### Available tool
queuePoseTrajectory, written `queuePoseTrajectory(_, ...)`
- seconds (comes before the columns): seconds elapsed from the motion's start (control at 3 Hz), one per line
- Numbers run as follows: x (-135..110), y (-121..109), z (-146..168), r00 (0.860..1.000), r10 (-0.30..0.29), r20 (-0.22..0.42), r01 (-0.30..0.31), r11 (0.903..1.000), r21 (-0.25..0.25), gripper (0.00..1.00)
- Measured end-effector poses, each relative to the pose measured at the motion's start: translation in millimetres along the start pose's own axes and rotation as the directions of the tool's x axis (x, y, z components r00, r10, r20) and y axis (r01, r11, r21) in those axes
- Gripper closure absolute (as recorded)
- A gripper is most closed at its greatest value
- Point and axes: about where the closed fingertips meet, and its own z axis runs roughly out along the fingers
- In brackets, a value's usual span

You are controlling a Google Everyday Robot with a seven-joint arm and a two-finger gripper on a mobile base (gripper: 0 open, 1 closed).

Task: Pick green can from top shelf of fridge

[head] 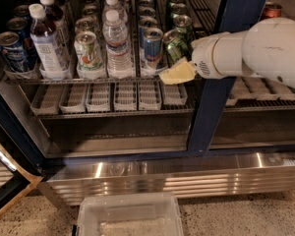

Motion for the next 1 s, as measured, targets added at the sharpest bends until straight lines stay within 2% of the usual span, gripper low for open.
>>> queuePoseTrajectory(0.33, 0.0, 0.0, 0.0, 1.0, 0.0, 0.0, 0.0, 1.0, 0.0, 0.0)
queuePoseTrajectory(0.67, 0.0, 0.0, 0.0, 1.0, 0.0, 0.0, 0.0, 1.0, 0.0, 0.0)
queuePoseTrajectory(1.0, 2.2, -2.4, 8.4, 1.0, 0.011, -0.007, -0.011, 0.9999, -0.01, 0.1)
